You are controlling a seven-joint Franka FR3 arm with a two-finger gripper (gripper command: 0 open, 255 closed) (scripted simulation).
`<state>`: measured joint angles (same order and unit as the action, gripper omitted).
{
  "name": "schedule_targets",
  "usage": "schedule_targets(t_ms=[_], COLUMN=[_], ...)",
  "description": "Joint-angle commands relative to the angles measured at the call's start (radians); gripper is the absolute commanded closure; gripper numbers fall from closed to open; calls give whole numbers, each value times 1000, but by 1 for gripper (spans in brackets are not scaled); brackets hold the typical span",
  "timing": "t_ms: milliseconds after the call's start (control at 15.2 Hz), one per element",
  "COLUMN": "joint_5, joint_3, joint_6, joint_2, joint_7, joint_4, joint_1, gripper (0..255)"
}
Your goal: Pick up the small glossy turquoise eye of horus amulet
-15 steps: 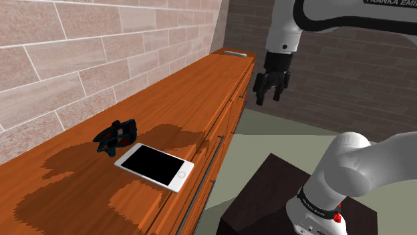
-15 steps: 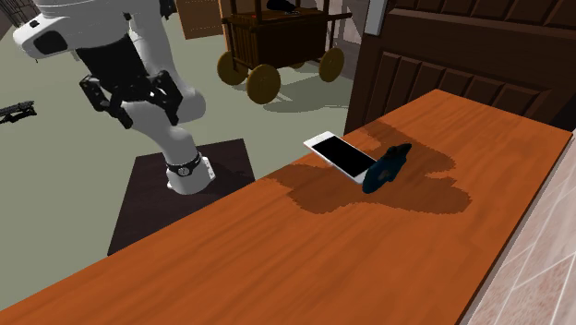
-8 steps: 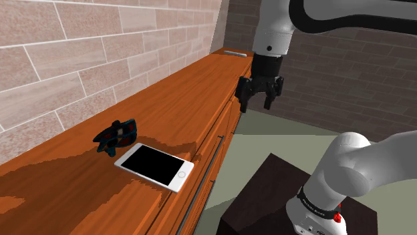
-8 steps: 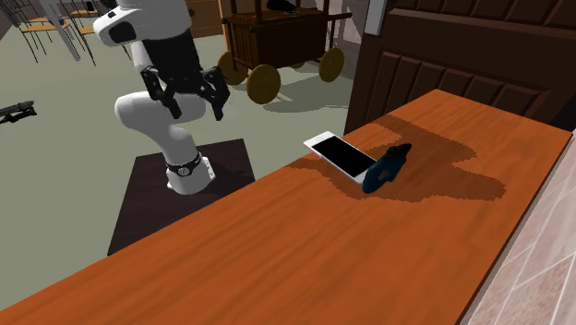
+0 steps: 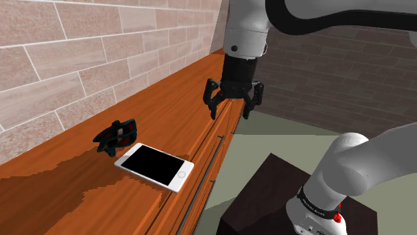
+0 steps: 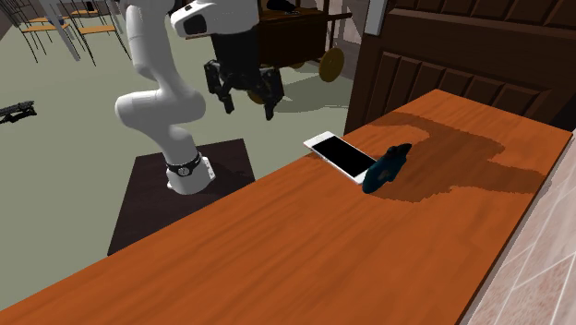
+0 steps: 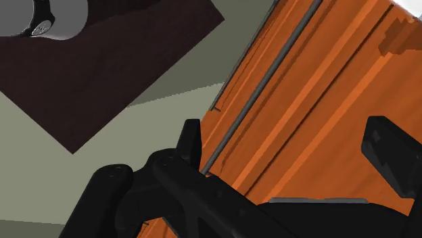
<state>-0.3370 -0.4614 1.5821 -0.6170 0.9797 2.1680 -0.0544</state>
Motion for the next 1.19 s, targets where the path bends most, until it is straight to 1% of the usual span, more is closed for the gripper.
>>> schedule_targets(t_ms=[0, 264, 462, 594, 660, 792, 858, 924, 990, 1122], joint_5=[-8, 13, 67, 129, 171, 281, 349, 420, 489, 608], joint_3=[-61, -188, -294, -371, -411, -488, -517, -536, -540, -516], joint_6=[25, 70, 99, 114, 119, 119, 113, 100, 81, 32], joint_2=[49, 173, 291, 387, 443, 574, 648, 725, 799, 933], joint_7=[101, 299, 461, 581, 646, 789, 864, 939, 1008, 1121], joint_4=[-47, -163, -266, -344, -387, -478, -529, -584, -643, -773], joint_1=[-19, -69, -113, -142, -153, -159, -146, -120, -79, 27], gripper=[0, 0, 0, 0, 0, 0, 0, 0, 0, 0])
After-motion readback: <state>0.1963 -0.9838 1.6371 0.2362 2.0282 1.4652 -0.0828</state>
